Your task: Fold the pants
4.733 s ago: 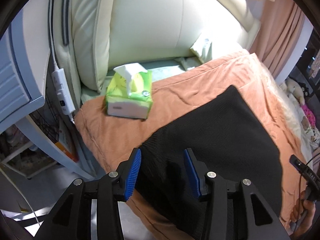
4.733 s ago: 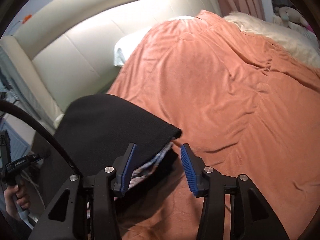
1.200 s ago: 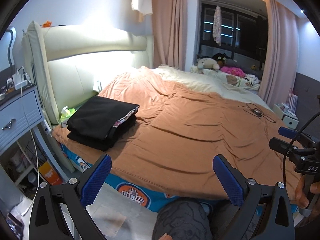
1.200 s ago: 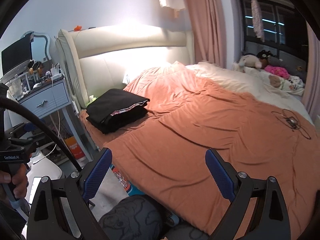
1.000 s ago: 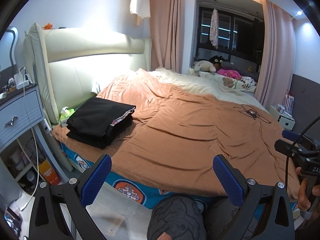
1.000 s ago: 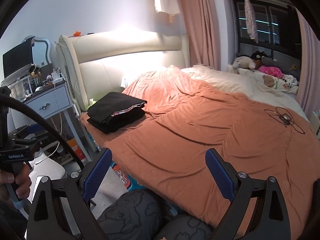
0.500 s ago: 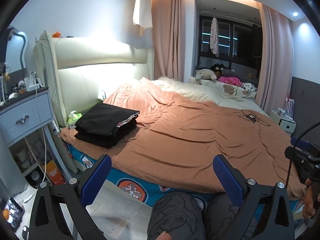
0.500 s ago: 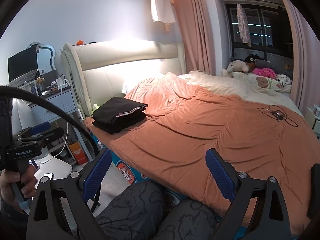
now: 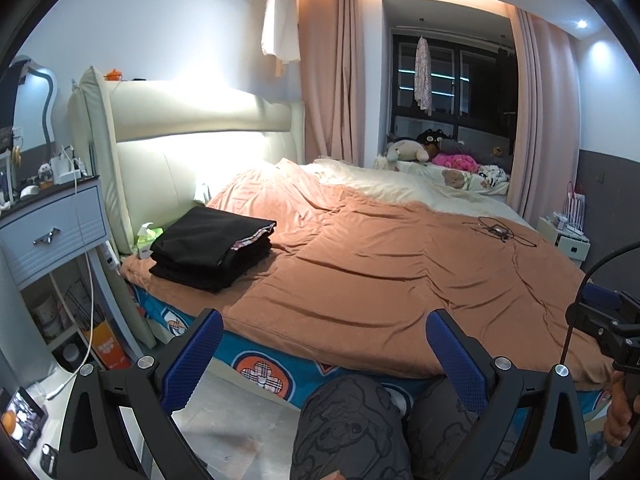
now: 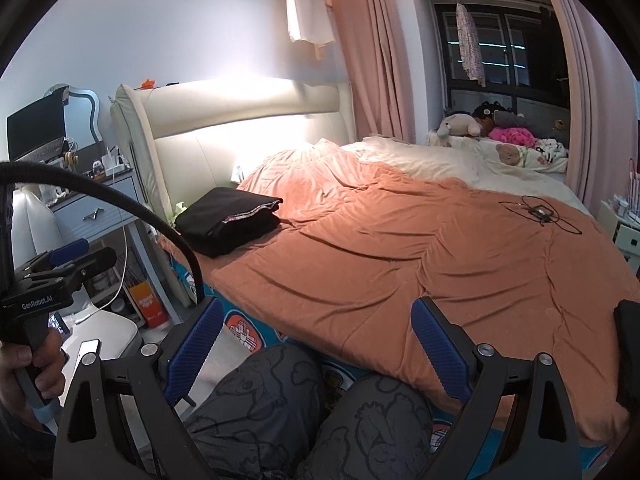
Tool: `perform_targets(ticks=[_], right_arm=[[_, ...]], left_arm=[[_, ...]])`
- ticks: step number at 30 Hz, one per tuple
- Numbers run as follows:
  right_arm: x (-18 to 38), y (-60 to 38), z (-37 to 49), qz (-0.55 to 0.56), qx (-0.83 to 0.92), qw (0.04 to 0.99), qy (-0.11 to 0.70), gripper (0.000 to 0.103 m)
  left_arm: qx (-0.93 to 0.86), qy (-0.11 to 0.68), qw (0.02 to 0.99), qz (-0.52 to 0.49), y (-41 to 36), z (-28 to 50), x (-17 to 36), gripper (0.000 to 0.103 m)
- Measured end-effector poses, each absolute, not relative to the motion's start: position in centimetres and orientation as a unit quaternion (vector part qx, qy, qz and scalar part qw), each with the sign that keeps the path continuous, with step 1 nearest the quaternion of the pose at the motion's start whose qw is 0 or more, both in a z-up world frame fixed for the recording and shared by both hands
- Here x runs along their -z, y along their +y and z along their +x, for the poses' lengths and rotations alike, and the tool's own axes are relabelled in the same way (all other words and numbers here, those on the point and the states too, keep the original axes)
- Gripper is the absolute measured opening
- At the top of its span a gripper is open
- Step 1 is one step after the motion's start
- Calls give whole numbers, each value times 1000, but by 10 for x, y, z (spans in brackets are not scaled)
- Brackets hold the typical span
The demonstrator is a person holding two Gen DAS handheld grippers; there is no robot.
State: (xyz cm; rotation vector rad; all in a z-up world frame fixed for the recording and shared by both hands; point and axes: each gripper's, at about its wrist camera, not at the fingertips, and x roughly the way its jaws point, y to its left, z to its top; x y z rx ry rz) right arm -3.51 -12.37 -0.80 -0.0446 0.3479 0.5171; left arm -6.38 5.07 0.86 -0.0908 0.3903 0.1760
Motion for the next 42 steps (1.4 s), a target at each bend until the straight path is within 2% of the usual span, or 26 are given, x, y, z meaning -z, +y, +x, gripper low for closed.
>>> perform_targets(ticks=[42], right_arm=[[14,-119,-45,-34,-251,952,173,95]], left_arm=[[-101,188,975,-56,59,-67,0,102]])
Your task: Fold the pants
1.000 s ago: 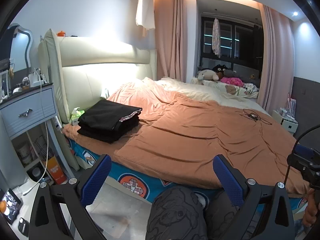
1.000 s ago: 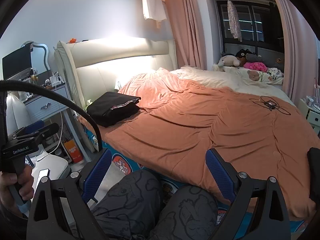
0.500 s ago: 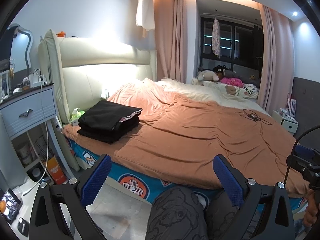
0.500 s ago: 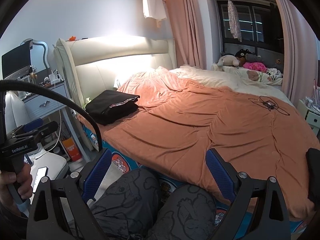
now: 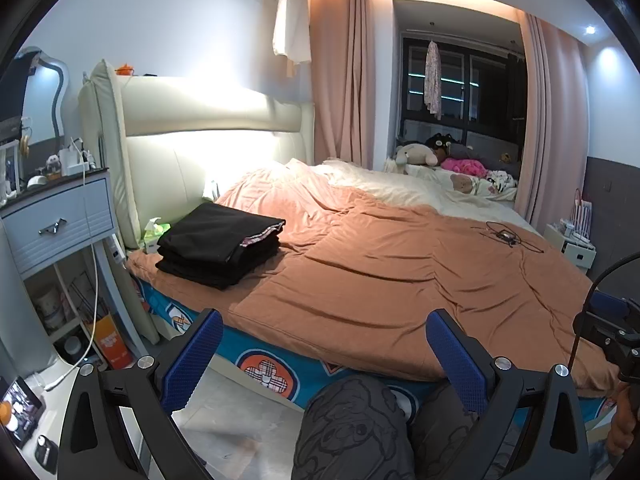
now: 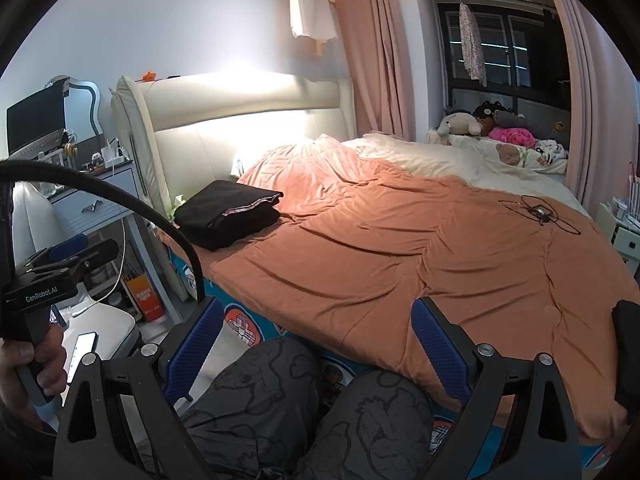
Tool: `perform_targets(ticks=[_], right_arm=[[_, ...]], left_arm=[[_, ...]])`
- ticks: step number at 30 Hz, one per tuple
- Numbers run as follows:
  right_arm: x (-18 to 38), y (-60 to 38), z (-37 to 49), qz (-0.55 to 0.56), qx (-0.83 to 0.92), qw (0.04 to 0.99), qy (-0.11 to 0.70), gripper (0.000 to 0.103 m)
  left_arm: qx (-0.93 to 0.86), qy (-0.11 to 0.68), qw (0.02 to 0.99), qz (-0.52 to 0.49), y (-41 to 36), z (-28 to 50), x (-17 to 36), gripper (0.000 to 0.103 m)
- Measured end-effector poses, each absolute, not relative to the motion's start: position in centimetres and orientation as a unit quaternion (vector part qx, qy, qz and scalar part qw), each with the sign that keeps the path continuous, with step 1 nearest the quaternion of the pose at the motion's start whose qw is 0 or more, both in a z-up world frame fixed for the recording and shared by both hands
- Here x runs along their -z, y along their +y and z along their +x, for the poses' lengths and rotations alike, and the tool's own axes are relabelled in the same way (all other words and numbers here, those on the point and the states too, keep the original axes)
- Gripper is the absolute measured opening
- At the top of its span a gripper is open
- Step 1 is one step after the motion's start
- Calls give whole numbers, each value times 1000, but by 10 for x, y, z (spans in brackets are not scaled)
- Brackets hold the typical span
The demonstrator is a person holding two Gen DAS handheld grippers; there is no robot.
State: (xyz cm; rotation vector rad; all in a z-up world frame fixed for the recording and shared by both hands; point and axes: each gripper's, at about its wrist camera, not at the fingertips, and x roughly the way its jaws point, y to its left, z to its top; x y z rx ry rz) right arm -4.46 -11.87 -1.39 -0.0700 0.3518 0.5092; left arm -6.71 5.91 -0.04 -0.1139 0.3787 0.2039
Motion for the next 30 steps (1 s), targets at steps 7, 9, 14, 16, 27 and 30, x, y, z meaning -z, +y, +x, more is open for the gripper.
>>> perform_targets(ticks=[7,9,14,16,27,30], right_arm=[[14,-118,-46,-36,-251,952,172,95],[14,-118,-46,-36,-250,952,172,95],[15,-118,-46,-36,-250,952,171,95],[15,-118,-46,-36,-250,952,171,95],[14,-117,-45,-38,-250,952,174,95],[13,-116,-45,-39,-250,952,174,95]], left_arm=[[-103,186,976,-57,62,-68,-1,102],[-103,185,976,-56,62,-68,0,102],[-108,183,976,-52,62,-69,-1,102],[-106,184,976,-53,62,-68,-1,102],[-106,182,976,-52,61,-70,-2,102],[-106,182,976,-52,61,-70,-2,102]])
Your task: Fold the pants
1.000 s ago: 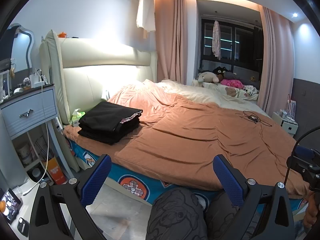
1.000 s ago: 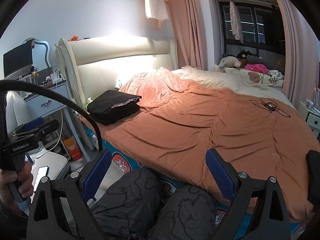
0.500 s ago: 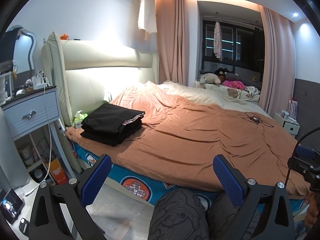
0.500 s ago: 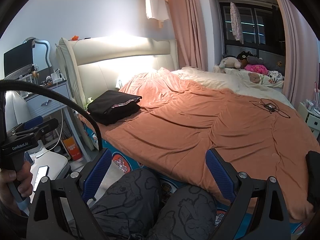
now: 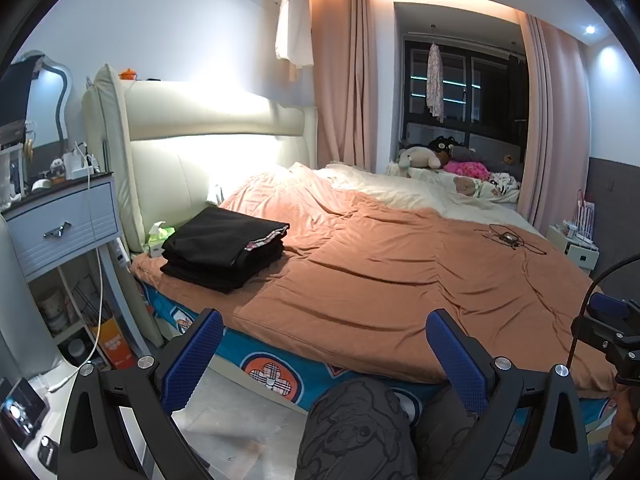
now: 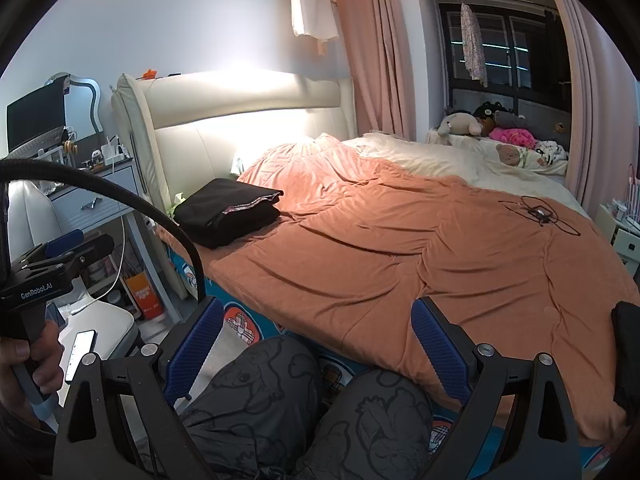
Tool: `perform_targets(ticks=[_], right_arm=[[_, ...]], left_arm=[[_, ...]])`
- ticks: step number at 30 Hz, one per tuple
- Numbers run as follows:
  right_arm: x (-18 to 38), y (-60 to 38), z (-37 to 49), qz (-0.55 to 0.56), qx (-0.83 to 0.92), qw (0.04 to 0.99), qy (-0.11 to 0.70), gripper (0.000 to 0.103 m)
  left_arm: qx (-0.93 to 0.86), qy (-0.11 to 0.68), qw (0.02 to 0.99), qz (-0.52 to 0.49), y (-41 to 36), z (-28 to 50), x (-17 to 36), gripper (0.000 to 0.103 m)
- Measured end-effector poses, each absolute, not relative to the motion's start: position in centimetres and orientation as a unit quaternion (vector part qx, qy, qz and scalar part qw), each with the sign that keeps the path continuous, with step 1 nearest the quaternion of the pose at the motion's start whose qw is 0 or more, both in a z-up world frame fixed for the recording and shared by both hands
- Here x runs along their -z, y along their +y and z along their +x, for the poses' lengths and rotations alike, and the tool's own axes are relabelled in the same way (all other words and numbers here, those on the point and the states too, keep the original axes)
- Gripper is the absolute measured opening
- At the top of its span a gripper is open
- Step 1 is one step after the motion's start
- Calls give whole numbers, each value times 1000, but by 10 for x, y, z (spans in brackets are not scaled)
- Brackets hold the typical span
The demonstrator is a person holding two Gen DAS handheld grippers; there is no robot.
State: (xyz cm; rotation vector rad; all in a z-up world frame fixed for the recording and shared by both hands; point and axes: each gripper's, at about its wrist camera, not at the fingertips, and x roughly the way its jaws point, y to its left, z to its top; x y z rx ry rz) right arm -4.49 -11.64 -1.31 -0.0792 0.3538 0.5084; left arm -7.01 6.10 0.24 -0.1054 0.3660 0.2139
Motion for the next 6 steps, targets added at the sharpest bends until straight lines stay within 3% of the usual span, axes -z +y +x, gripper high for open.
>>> perform_targets(ticks=[6], right_arm=[[13,-116,-45,-39,-250,951,176,95]], left_arm=[[-106,178,977,-51,62,-71,-3,102]])
